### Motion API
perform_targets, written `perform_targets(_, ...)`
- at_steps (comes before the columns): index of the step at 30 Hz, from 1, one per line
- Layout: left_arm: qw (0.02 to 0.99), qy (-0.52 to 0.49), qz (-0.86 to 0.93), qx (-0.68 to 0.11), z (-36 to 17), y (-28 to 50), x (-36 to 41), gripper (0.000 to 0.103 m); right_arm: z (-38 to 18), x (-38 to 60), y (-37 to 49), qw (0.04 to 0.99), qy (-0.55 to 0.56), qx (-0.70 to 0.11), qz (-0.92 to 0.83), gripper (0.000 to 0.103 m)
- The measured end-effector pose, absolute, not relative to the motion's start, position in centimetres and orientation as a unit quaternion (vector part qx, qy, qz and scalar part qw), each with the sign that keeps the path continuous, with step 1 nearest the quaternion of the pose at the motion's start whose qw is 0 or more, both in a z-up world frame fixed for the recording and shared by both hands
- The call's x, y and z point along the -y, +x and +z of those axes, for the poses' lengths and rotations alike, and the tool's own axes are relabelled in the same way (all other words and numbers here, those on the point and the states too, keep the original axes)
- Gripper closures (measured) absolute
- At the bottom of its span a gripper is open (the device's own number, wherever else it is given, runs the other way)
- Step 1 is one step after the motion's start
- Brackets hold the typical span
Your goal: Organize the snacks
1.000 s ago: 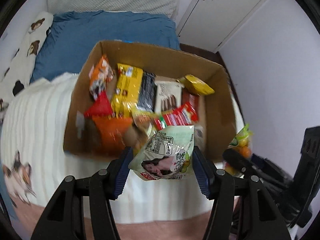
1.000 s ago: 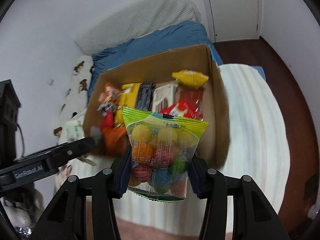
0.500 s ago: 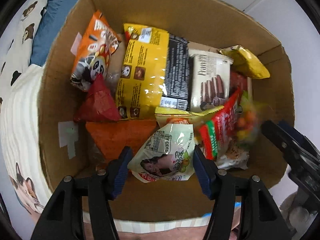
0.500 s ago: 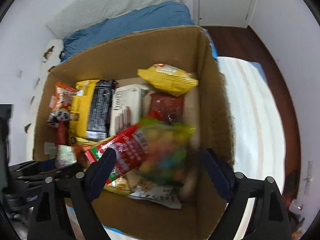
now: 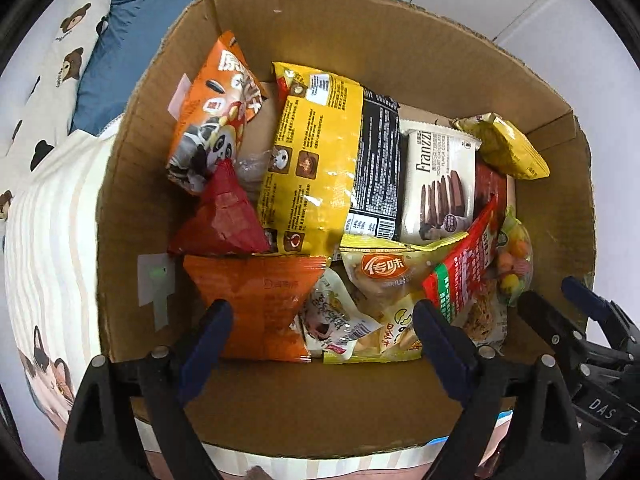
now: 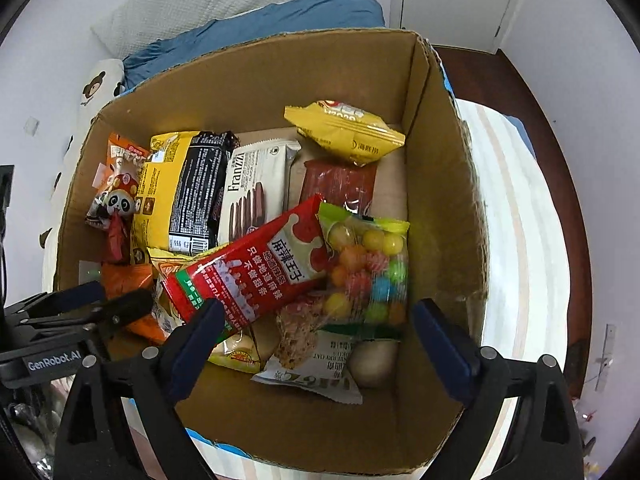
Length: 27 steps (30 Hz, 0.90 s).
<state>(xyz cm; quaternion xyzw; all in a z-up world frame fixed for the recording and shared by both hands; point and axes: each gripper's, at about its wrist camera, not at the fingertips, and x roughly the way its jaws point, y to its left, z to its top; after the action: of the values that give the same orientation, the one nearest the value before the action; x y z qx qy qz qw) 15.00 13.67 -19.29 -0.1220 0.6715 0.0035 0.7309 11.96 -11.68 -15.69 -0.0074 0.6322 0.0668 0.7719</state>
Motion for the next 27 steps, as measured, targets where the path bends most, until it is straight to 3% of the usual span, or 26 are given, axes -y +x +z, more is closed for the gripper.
perform_targets(11, 0.765, -0.097, 0.017, -0.636, -15.5, 13.6, -13.2, 0.011, -14.5, 11.9, 10.4, 0.78, -0.004, -0.623, 0.06, 0.004)
perform_targets(27, 0.833, -0.073, 0.031, -0.548, -8.1, 6.7, -12.2, 0.011, -6.5, 13.0, 2.8, 0.837, 0.004, -0.543, 0.062, 0.003)
